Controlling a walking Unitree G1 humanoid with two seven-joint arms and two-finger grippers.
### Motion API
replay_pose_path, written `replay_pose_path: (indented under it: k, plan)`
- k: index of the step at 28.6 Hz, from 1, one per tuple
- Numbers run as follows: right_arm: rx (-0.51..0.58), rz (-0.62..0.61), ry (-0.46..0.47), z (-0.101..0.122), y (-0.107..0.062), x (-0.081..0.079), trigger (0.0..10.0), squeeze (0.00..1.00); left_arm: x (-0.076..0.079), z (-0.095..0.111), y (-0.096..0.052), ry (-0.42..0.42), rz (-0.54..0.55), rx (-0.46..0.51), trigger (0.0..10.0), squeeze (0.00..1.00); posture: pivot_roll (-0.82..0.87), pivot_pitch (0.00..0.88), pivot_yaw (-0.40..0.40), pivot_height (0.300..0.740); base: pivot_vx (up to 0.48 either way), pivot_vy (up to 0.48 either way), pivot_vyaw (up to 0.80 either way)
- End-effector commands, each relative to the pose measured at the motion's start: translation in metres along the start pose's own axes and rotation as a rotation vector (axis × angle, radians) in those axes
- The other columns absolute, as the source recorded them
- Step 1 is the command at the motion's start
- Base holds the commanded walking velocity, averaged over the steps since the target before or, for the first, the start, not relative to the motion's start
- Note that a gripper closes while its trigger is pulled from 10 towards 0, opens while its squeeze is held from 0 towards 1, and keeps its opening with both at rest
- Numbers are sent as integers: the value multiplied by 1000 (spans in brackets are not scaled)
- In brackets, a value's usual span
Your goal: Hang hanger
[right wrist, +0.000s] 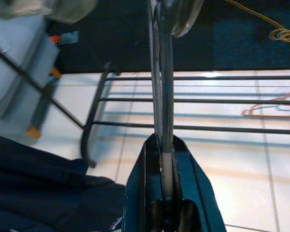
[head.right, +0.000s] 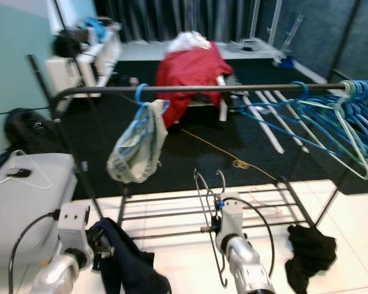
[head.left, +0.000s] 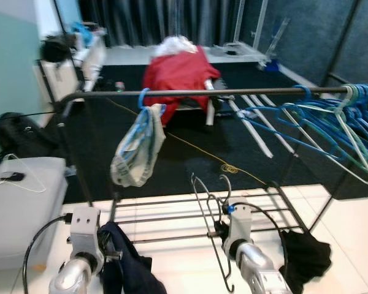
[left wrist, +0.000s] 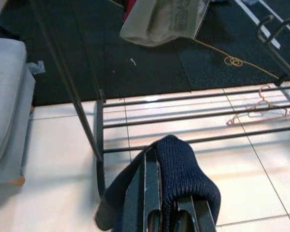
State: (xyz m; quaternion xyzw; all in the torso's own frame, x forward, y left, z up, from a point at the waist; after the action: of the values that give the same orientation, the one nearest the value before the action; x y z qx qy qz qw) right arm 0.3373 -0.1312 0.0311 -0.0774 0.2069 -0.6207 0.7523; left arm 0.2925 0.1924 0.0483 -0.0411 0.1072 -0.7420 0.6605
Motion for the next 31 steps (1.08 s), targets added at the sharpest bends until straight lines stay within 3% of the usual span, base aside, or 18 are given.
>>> replay_pose_path:
  k: [1,11,16,22,26,31]
  plan:
    - [-9,0,13,-3,1,0,10000,0,0,2,3,0,-8,4,10000,0,51,60,-10,740,-244,0,0]
    - [-15,47,24,1,8,-17,10000,0,1,5,8,1,-14,7,10000,0,58,116,-35,740,-192,0,0]
    - [-28,41,5,-1,8,-17,10000,0,3,6,9,-3,-14,9,10000,0,50,129,-37,740,0,0,0]
    - [-22,38,68,-1,8,-23,10000,0,9,7,11,42,-32,-19,10000,0,64,160,-36,740,0,0,0]
    - [-19,37,88,-2,8,-24,10000,0,8,9,12,38,-30,-13,10000,0,64,160,-36,740,0,0,0]
    - [-10,1,148,-6,4,-9,10000,0,8,12,22,69,-64,-28,10000,0,59,127,22,740,0,0,0]
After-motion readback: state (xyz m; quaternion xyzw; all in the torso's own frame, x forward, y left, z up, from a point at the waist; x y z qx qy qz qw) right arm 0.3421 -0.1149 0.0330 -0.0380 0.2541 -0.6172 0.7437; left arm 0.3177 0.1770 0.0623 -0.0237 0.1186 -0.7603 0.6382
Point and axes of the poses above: a point about 5 cm out from each wrist's last joint towards the gripper, its own y axis pointing out of the wrist towards the gripper, its own z axis along the axis of the wrist's last joint, x = y × z, the point moved 3 cm from there along y, pointing out of the wrist towards the gripper, and after that the axes turned 7 degrees about y, right-handed, at the moved point
